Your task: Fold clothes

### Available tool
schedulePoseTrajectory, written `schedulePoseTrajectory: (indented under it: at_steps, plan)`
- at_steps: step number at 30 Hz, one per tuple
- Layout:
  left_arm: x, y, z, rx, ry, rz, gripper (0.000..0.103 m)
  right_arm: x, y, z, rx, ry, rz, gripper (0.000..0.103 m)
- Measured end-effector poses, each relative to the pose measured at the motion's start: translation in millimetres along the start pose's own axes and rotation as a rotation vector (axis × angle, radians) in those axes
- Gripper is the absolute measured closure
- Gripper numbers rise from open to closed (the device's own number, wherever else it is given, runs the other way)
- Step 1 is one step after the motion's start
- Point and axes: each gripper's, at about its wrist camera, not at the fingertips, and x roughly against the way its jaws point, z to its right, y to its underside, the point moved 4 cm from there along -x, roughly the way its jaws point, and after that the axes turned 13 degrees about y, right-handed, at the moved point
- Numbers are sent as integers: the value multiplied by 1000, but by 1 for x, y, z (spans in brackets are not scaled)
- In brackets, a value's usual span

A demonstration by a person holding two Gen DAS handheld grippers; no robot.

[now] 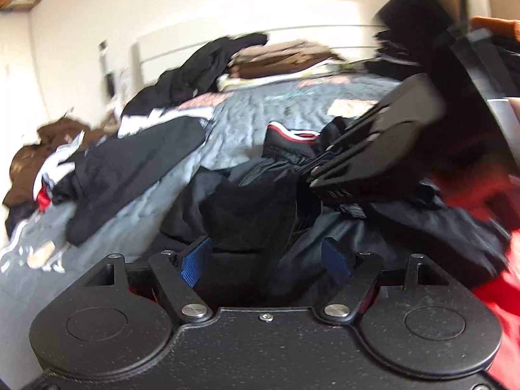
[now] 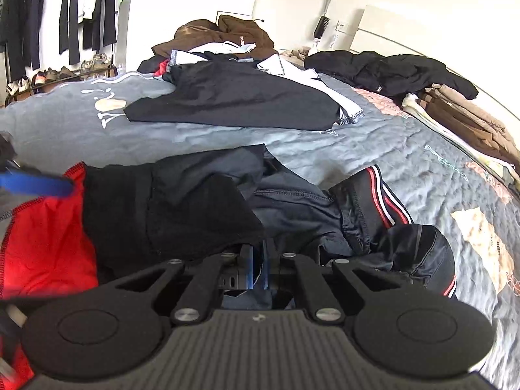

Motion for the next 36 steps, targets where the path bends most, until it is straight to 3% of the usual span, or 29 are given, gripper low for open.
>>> schedulePoseTrajectory:
  at_steps: [7, 10, 13, 18, 22, 25, 28, 32, 36]
  plan:
    - [-38, -5, -24, 166, -81, -20, 42, 3, 5, 1, 0, 9, -6, 97]
    - [-31, 7, -44, 226, -150, -45, 48, -4, 10, 1, 6, 39, -22, 97]
    - [-12, 23, -61, 270, -203, -65, 48, -18, 17, 2, 0, 65, -61, 97]
    - [11, 36, -70, 272, -181, -77, 48, -26, 26, 5, -27, 67, -86, 97]
    - [9, 33, -65, 230, -149, -73, 48, 16, 19, 4, -61, -90, -2, 92]
    - [8, 37, -61, 219, -137, -75, 59, 40, 15, -15, 52, -147, 34, 84]
    - [7, 37, -57, 189, -139, -73, 66, 33, 14, -34, 119, -183, 11, 77]
    - [8, 39, -57, 174, -130, -63, 86, 10, 16, -54, 184, -180, -47, 77]
    - [19, 46, -54, 125, -118, -91, 88, -3, 14, -48, 92, -108, -34, 85]
